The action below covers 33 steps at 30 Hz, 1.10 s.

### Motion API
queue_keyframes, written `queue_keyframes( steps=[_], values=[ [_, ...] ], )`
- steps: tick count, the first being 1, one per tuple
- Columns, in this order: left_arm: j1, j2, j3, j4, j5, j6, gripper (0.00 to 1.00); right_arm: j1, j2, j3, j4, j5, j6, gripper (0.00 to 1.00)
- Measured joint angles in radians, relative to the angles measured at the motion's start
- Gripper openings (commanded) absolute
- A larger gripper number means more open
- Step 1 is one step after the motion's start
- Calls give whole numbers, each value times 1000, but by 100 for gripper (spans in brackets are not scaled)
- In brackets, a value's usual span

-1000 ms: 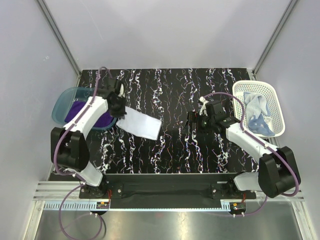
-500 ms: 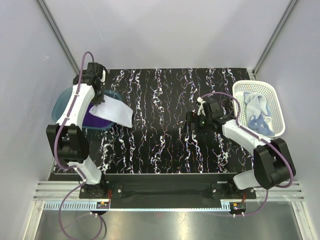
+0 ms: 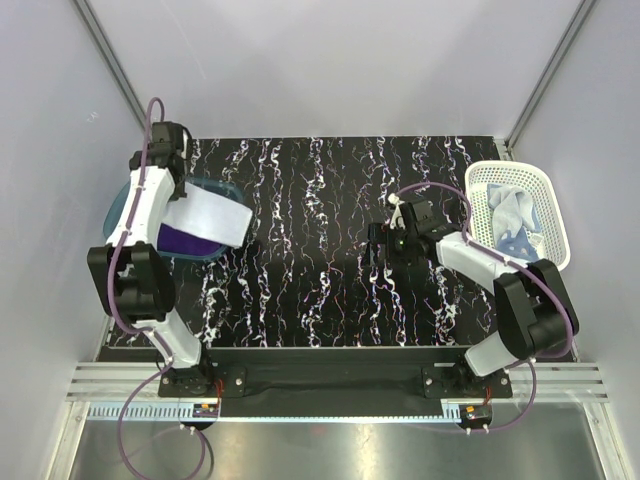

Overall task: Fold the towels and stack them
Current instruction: Neatly place the folded towel into the bin, then grab crumpled towel

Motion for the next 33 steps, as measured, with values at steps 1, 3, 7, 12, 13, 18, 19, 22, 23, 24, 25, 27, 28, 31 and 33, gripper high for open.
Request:
queue_keyframes(
  steps=[1, 3, 7, 12, 13, 18, 19, 22, 23, 24, 25, 27, 28, 31, 33],
  values=[
    [11, 3, 0, 8, 0, 6, 0, 0, 6, 4, 0, 0, -2, 100],
    [34, 13, 0, 23, 0, 19, 0, 0, 15, 10, 1, 0, -5, 100],
    [81, 66, 4, 50, 1, 36, 0, 0, 23, 22, 2, 0, -9, 100],
    [126, 172, 8, 98, -3, 45, 31, 0, 46, 43, 5, 1, -17, 100],
    [133, 201, 16, 98, -11, 41, 37, 0, 53, 46, 5, 4, -18, 100],
    [140, 361, 159, 68, -74, 0, 65, 0, 98, 55, 5, 18, -20, 100],
    [138, 374, 180, 55, -75, -10, 66, 0, 104, 56, 4, 18, -20, 100],
    [127, 378, 231, 10, -74, -38, 68, 0, 112, 60, -2, 25, -20, 100],
    [119, 375, 250, 0, -71, -46, 68, 0, 114, 68, -11, 27, -19, 100],
    [108, 367, 263, -3, -64, -53, 69, 0, 114, 76, -16, 33, -16, 100],
    [96, 353, 263, -4, -52, -63, 70, 0, 114, 89, -26, 44, -11, 100],
    [62, 307, 253, -16, 13, -82, 73, 0, 113, 120, -46, 74, 11, 100],
    [39, 271, 232, -7, 50, -93, 86, 0, 111, 142, -63, 99, 23, 100],
    [-41, 130, 152, 2, 155, -117, 99, 0, 100, 238, -141, 209, 43, 100],
    [-107, 20, 106, 13, 219, -132, 99, -4, 100, 340, -217, 319, 45, 100]
  ],
)
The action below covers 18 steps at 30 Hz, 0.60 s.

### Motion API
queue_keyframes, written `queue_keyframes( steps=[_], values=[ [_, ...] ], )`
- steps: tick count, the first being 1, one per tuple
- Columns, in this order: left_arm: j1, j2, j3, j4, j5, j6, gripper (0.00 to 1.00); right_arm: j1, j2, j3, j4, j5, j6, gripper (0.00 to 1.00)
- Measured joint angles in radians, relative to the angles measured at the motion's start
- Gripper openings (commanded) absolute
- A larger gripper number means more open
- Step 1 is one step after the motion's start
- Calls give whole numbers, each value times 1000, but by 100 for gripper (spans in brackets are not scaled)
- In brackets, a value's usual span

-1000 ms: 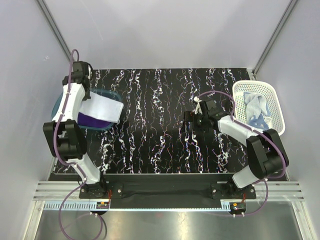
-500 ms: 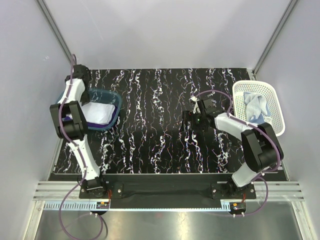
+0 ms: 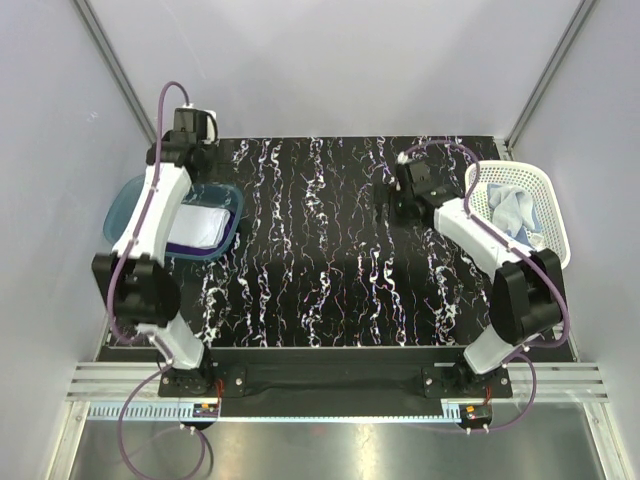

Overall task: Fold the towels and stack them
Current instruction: Grab crumpled towel

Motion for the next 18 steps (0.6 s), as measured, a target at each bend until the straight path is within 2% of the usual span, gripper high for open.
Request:
queue_keyframes(
  steps=[4, 10, 14, 18],
  values=[
    [-130, -193, -58, 26, 101, -15, 99, -71, -2, 184, -94, 118, -6, 100],
    [-243, -411, -241, 94, 237, -43, 99, -389, 14, 304, -179, 211, -13, 100],
    [-259, -495, -391, 150, 312, -86, 99, -567, 85, 335, -205, 222, -13, 98],
    [-257, -500, -483, 192, 398, -132, 99, -681, 188, 336, -210, 204, -16, 96]
  ],
)
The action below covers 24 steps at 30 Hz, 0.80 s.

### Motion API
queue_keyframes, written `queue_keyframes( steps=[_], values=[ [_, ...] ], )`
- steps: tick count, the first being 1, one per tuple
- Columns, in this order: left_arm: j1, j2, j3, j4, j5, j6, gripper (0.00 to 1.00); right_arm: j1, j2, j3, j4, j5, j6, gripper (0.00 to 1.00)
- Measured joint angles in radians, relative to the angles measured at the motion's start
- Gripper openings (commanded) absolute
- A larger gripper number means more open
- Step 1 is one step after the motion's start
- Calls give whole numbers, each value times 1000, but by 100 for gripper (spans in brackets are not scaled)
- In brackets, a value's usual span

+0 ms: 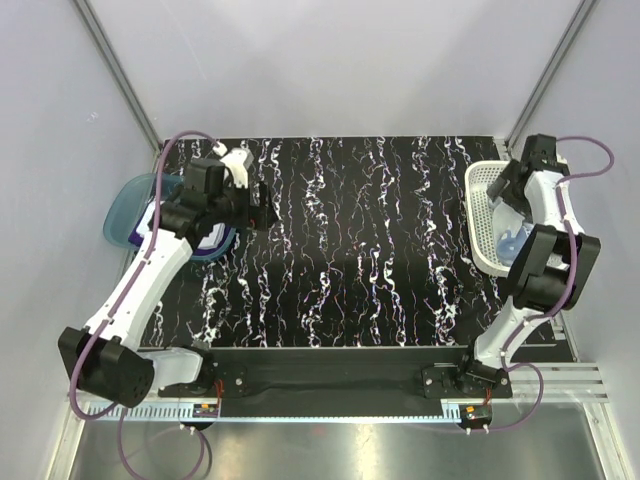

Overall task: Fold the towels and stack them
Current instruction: Grab crumpled towel, then move the towel to the center of the board

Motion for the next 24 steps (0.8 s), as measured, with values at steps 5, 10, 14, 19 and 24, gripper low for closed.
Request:
queue_keyframes(
  steps=[5, 10, 14, 19, 24],
  values=[
    [-1, 16, -48, 35, 56, -18, 99, -71, 129, 0, 24, -28, -24, 88],
    [-1, 41, -48, 85, 101, -37, 99, -109, 254, 22, 49, -45, -56, 58],
    [-1, 46, -47, 104, 109, -48, 99, -117, 291, 65, 49, -50, -99, 19],
    [-1, 45, -35, 102, 79, -50, 99, -116, 272, 175, 21, -64, -128, 5],
    [-1, 19, -30, 153, 70, -51, 99, -116, 121, 283, -15, -211, -125, 5]
  ],
)
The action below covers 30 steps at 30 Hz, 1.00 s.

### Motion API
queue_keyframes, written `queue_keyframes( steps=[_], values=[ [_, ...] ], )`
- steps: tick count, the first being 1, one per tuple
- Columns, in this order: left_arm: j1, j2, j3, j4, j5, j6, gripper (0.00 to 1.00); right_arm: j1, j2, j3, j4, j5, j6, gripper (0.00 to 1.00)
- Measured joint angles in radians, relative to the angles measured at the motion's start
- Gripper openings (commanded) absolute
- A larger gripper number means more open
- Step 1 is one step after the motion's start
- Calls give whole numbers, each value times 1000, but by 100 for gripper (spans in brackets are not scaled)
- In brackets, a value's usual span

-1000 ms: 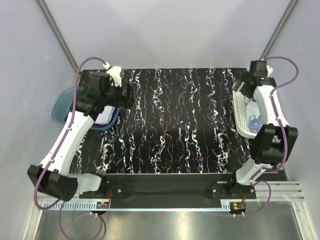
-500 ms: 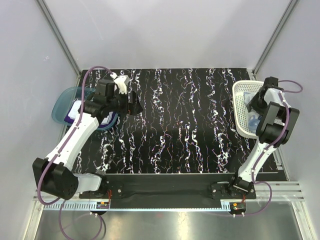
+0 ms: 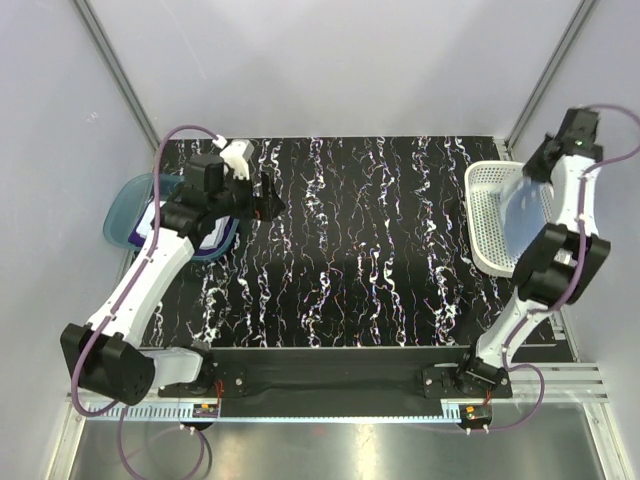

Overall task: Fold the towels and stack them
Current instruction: Move the towel to the center of the board

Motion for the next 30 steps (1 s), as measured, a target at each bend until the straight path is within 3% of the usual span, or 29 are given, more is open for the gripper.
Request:
queue_keyframes(
  steps=[7, 13, 15, 19, 23, 27, 30],
  values=[
    [0, -77, -12, 97, 98, -40, 99, 50, -296, 161, 34, -330, 74, 6],
    [0, -90, -29, 105, 130, -39, 99, 294, -455, 202, 53, -523, 92, 9],
    [0, -98, -40, 102, 127, -38, 99, 348, -528, 80, 81, -569, 115, 11],
    [0, -121, -58, 96, 114, -35, 99, 415, -661, -326, 182, -599, 173, 16],
    [0, -132, -64, 87, 81, -31, 99, 511, -635, -698, 264, -577, 244, 25],
    [0, -121, -65, 54, 50, -30, 99, 615, -540, -988, 277, -521, 324, 48],
    [0, -95, -68, 39, 40, -37, 96, 652, -541, -1058, 227, -486, 352, 58]
  ],
)
